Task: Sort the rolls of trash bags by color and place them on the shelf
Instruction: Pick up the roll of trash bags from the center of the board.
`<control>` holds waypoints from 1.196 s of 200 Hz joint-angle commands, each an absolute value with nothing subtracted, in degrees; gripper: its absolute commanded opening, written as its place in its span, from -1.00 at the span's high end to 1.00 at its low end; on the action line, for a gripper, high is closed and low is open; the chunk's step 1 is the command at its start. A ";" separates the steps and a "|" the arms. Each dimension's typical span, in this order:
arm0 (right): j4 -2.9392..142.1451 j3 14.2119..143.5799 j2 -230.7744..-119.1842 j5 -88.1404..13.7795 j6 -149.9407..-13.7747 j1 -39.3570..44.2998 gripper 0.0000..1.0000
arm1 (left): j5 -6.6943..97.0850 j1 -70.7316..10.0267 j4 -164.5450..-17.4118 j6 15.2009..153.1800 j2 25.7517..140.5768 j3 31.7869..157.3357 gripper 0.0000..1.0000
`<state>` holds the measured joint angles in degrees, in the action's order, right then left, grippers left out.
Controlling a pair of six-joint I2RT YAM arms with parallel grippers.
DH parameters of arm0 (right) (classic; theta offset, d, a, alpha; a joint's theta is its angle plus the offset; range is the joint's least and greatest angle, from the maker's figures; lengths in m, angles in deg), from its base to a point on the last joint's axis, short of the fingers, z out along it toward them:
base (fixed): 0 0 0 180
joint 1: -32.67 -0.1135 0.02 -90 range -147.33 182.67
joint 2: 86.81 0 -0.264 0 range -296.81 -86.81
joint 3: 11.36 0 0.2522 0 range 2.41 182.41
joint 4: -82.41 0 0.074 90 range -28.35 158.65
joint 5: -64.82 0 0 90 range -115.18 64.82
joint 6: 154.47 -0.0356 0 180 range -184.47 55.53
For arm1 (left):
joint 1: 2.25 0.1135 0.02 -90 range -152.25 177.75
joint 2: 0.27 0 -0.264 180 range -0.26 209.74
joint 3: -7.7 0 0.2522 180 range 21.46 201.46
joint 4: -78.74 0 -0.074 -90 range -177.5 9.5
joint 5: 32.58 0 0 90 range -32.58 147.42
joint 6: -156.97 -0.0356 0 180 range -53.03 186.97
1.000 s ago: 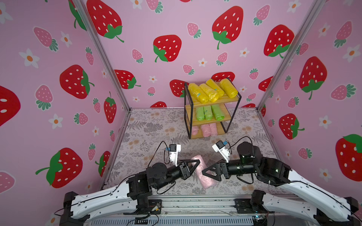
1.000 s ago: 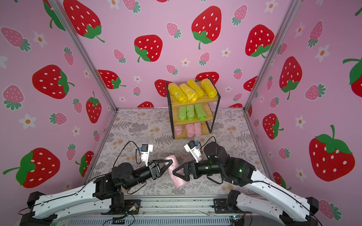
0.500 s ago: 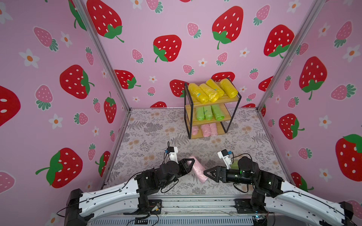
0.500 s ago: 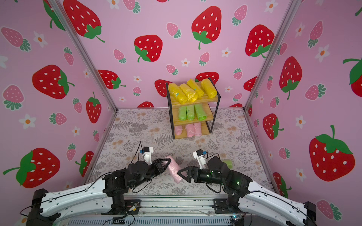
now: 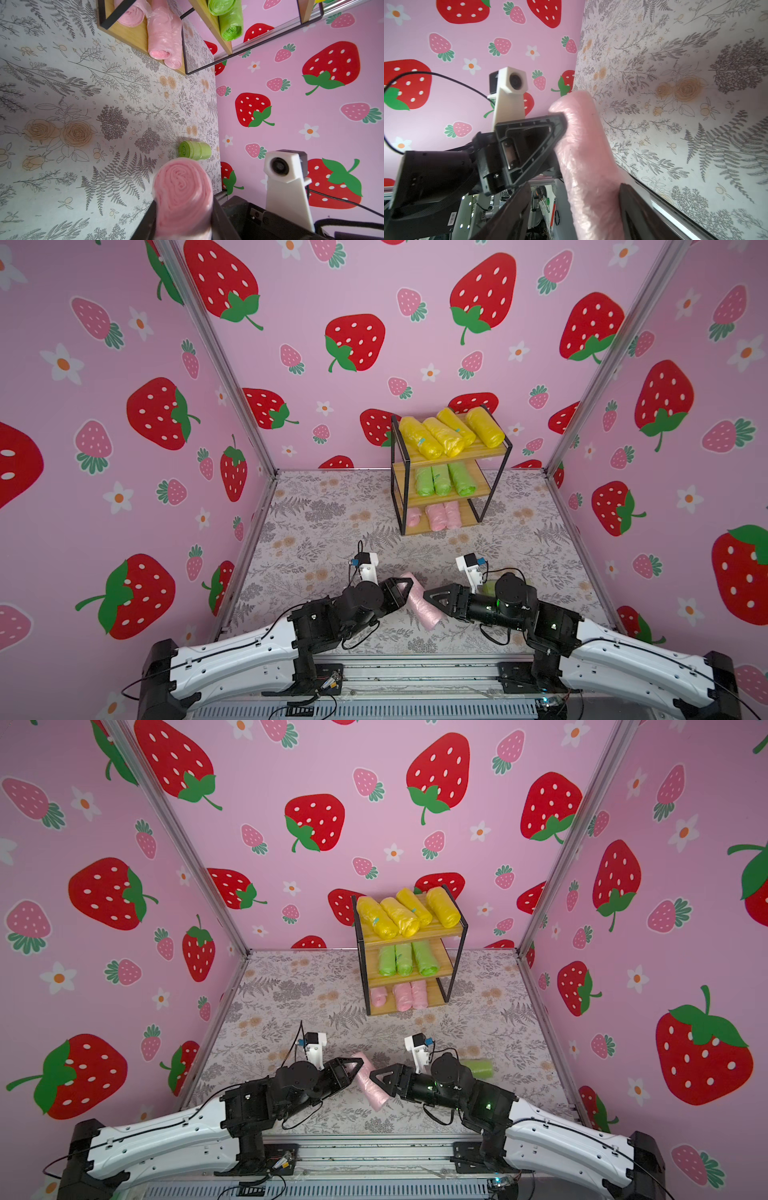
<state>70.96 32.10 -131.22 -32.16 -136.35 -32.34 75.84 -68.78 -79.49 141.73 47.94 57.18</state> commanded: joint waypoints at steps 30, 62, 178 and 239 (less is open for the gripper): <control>72.34 32.37 -134.23 -30.63 -137.93 -33.94 -0.39 | 77.22 -68.58 -82.14 141.66 44.36 59.08 1.00; 73.07 31.97 -135.22 -30.37 -138.82 -34.54 -0.33 | 78.09 -68.47 -82.05 141.74 42.72 58.11 1.00; 80.38 31.68 -141.85 -23.04 -140.27 -44.82 -0.12 | 80.34 -68.49 -81.23 142.20 38.91 56.04 1.00; 85.70 28.33 -140.89 -19.25 -142.61 -46.60 -0.17 | 82.47 -68.44 -80.86 143.53 35.44 54.14 1.00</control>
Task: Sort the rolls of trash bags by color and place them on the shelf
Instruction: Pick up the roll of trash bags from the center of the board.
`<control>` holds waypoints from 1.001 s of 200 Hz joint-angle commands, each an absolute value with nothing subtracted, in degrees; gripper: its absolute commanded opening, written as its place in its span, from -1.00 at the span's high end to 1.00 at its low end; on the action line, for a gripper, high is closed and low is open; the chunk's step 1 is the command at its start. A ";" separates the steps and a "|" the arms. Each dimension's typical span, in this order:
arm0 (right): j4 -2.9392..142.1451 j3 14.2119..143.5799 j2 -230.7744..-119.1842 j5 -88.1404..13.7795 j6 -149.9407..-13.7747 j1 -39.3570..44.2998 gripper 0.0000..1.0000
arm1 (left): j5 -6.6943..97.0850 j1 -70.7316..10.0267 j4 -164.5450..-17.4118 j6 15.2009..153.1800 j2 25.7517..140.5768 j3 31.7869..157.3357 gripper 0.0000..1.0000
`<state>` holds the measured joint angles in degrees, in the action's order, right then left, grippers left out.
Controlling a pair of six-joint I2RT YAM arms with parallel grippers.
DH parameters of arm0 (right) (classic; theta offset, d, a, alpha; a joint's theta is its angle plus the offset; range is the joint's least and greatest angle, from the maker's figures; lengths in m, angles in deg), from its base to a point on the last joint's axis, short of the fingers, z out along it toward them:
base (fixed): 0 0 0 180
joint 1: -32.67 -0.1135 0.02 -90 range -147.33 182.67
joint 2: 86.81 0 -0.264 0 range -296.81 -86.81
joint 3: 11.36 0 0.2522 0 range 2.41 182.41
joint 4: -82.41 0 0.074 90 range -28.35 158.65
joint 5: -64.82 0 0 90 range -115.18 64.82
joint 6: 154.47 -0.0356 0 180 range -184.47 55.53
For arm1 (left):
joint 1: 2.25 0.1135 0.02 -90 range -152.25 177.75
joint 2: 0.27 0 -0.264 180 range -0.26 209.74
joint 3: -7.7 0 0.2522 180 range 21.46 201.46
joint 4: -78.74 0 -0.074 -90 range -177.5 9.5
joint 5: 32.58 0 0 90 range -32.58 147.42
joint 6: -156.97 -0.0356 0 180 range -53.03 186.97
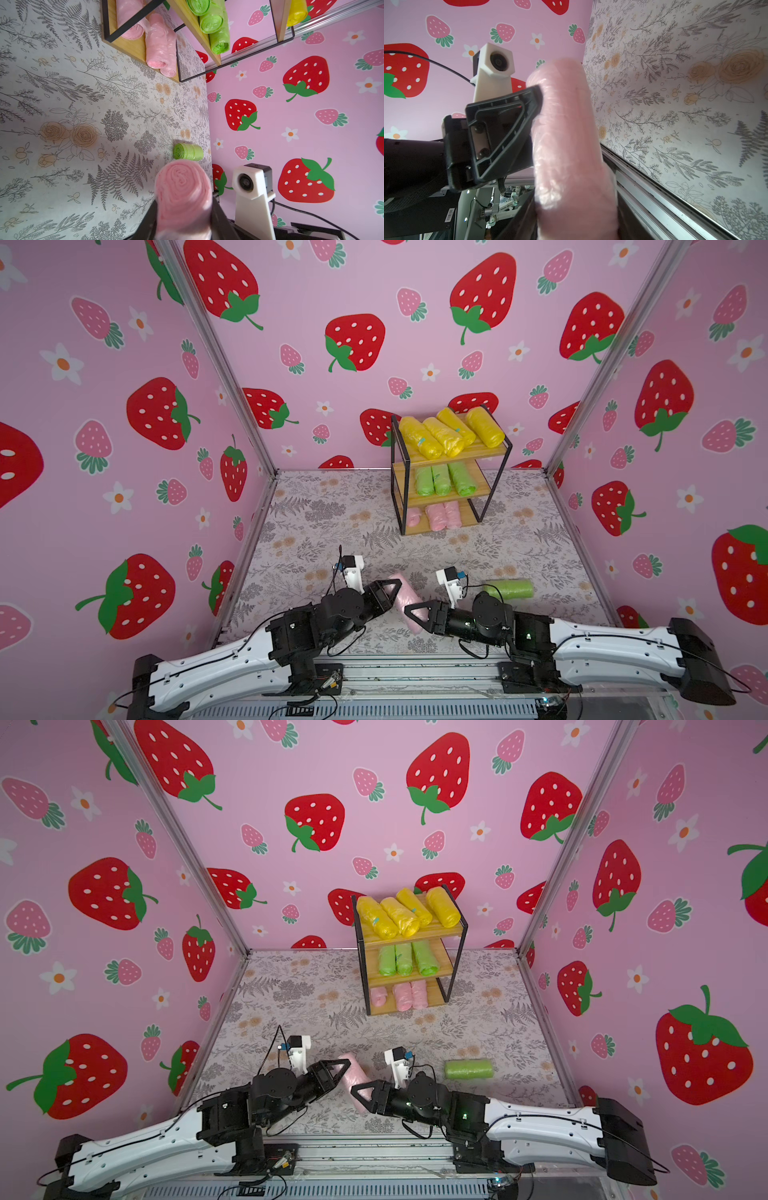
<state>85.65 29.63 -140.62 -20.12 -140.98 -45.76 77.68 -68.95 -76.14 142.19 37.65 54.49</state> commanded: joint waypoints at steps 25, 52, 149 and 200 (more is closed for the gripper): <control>86.08 29.10 -142.78 -19.29 -142.61 -47.28 -0.37 | 83.22 -68.44 -82.60 145.18 33.99 52.17 1.00; 88.28 29.21 -144.70 -18.99 -142.96 -47.65 -0.32 | 83.73 -68.43 -83.85 146.27 32.77 50.56 1.00; 88.79 28.62 -141.37 -14.12 -141.98 -47.64 0.31 | 84.15 -68.44 -85.29 147.51 31.81 48.88 1.00; 89.57 26.86 -138.03 -10.13 -141.42 -47.64 1.00 | 82.22 -68.44 -86.50 146.03 33.48 49.13 0.39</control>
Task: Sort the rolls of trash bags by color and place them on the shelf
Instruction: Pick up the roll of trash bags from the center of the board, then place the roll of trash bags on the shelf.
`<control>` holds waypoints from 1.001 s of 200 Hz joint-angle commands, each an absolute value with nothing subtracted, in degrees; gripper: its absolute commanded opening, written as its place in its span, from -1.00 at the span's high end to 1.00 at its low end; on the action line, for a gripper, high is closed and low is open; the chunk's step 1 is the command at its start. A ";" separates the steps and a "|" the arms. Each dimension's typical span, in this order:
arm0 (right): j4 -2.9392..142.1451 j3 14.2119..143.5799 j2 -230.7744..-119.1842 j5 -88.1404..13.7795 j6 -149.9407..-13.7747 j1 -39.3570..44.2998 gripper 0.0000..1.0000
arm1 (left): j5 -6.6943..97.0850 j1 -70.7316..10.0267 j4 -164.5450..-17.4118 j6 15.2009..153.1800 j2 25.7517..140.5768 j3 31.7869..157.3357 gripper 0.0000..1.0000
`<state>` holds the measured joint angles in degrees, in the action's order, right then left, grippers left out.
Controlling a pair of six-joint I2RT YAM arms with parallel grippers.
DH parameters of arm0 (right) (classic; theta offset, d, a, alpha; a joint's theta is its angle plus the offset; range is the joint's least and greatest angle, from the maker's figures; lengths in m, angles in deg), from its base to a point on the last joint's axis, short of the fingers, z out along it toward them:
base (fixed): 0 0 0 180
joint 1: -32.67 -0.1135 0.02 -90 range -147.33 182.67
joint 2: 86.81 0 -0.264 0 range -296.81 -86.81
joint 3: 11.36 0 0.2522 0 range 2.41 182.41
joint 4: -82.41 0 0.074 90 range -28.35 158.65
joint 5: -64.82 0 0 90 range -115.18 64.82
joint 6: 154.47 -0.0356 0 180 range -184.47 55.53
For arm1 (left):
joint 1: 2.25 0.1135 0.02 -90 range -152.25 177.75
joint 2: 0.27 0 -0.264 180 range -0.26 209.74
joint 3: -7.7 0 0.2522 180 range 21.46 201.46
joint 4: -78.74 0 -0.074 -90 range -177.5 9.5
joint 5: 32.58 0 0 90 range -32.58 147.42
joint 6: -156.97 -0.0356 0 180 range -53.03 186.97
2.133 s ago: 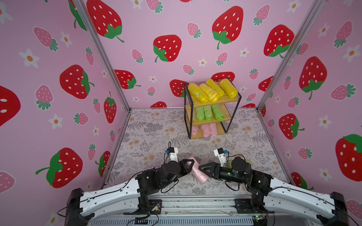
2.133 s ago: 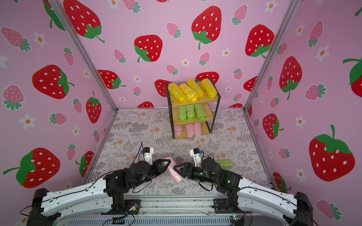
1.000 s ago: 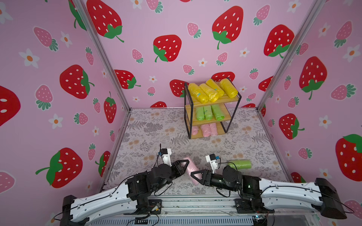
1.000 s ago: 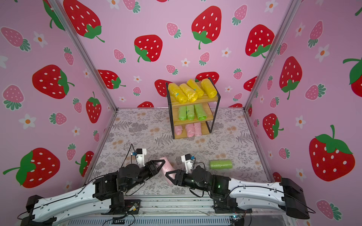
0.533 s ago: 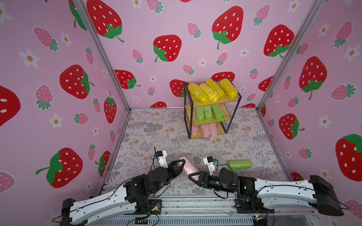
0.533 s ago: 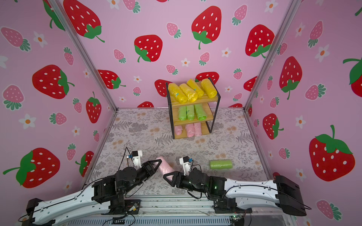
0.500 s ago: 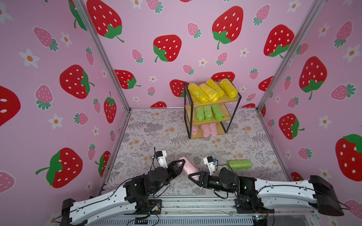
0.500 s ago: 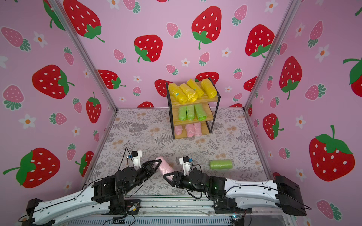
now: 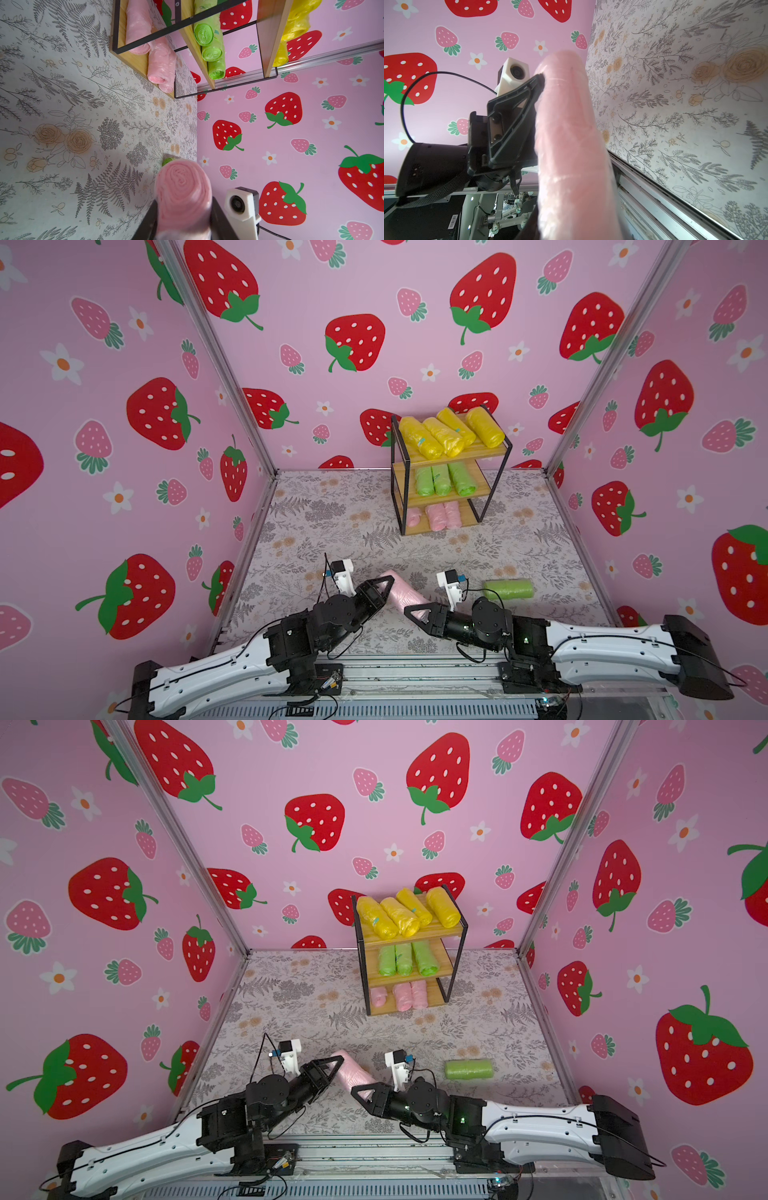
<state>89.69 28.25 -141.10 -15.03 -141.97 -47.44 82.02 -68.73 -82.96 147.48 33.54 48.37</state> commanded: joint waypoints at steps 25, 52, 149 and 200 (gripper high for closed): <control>86.97 25.49 -133.36 -7.68 -141.20 -46.82 1.00 | 82.95 -68.44 -83.41 146.96 33.16 49.93 -0.65; 79.82 26.03 -127.58 -8.13 -141.05 -42.14 1.00 | 84.12 -68.46 -80.72 147.38 31.88 50.11 -0.99; 76.73 26.63 -128.86 -33.44 -145.25 -0.36 1.00 | 86.84 -68.46 -70.81 149.34 23.77 48.29 -1.00; 86.58 30.64 -145.08 -40.40 -144.48 8.92 1.00 | 88.88 -68.45 -68.38 151.12 18.99 45.51 -1.00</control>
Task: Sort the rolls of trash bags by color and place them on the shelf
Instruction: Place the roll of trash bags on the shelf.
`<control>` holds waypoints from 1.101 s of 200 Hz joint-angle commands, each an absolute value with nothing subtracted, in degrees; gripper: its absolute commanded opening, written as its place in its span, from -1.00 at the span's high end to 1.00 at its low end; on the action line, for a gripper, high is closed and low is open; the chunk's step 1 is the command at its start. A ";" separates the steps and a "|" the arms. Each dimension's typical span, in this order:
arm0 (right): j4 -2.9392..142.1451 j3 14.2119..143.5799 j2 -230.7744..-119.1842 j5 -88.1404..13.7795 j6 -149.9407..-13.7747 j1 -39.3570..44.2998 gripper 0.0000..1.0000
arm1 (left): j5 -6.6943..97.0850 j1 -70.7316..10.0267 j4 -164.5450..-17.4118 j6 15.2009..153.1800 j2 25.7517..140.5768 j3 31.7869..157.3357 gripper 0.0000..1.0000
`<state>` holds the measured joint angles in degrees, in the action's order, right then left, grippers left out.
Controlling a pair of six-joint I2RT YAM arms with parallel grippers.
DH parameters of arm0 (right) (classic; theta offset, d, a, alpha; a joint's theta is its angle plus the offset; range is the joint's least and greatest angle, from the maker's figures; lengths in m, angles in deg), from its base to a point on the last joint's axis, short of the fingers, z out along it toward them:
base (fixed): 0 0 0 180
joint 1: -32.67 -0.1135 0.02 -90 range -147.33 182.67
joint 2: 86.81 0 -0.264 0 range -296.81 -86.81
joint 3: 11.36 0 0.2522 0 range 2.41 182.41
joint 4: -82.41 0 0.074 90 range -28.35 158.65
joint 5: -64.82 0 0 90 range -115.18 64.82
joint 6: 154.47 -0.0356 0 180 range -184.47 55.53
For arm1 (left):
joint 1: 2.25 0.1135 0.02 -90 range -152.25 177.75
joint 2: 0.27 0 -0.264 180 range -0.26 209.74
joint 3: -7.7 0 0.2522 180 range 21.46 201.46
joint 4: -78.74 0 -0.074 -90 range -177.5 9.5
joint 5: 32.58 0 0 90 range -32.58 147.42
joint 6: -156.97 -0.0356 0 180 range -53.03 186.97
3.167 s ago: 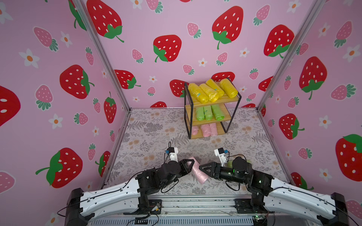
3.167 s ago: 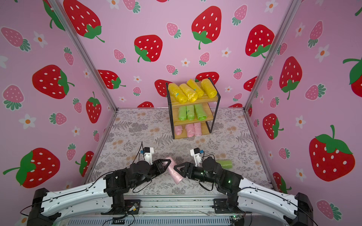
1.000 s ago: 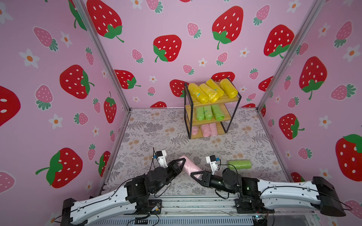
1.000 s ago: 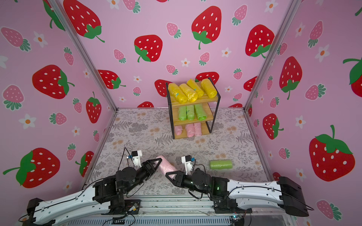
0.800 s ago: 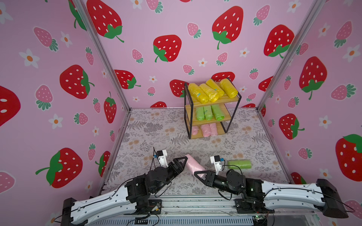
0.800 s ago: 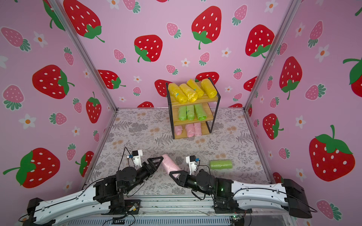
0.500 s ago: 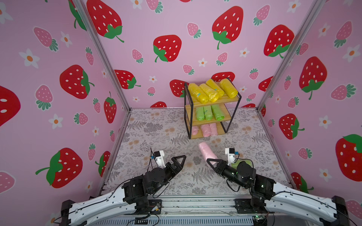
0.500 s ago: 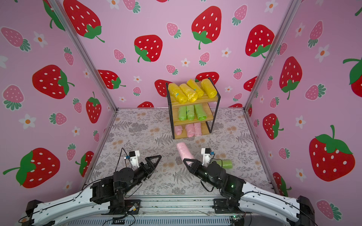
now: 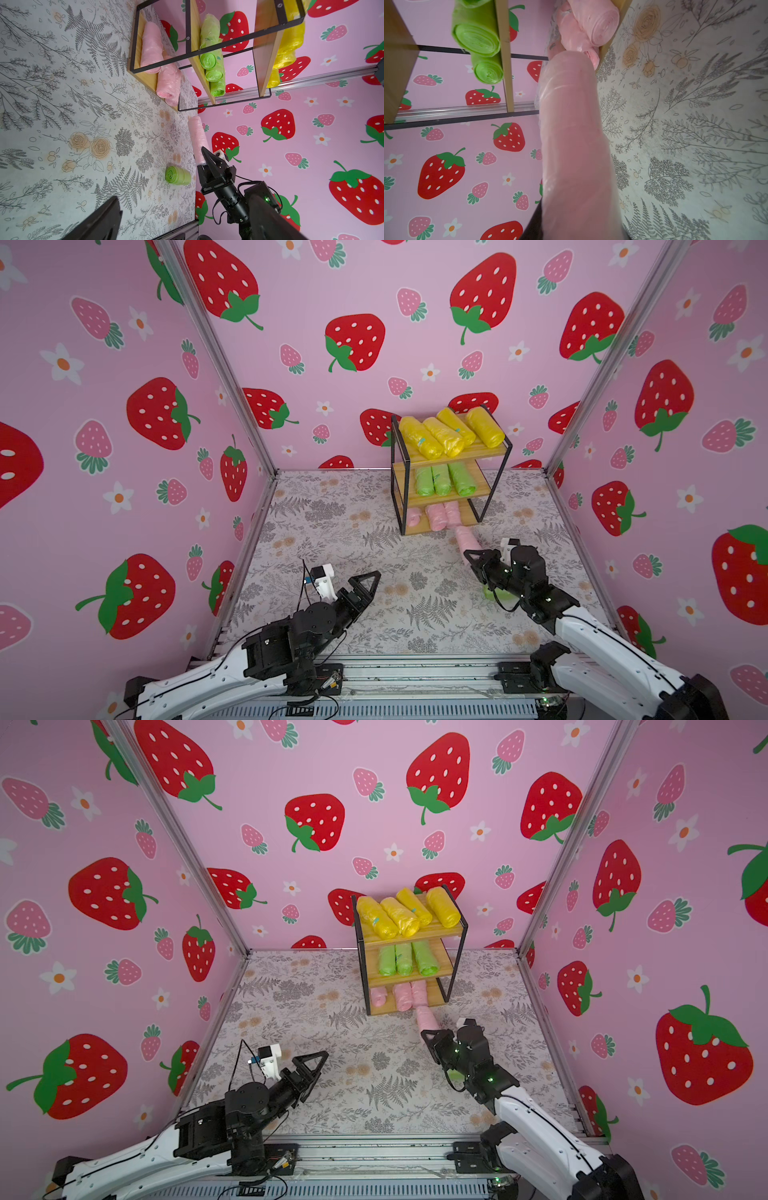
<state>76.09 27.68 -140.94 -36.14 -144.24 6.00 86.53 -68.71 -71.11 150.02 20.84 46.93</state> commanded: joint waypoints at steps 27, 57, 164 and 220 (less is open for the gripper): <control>93.64 33.59 -152.05 -40.82 -144.47 11.88 1.00 | 89.76 -68.48 -66.97 151.37 16.36 44.45 -1.00; 103.47 38.22 -163.58 -45.12 -146.84 14.83 1.00 | 90.72 -68.44 -65.40 151.51 14.32 43.48 -1.00; 137.09 49.40 -196.02 -44.85 -162.15 20.01 1.00 | 91.86 -68.06 -61.77 153.43 10.88 41.06 -0.99; 149.97 52.15 -210.90 -42.34 -173.60 20.72 1.00 | 92.53 -67.12 -61.21 152.40 11.19 41.50 -0.99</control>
<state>140.64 50.92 -210.49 -41.06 -164.85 20.29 90.90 -67.86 -62.77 153.56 11.33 40.85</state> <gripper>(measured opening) 0.276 0.996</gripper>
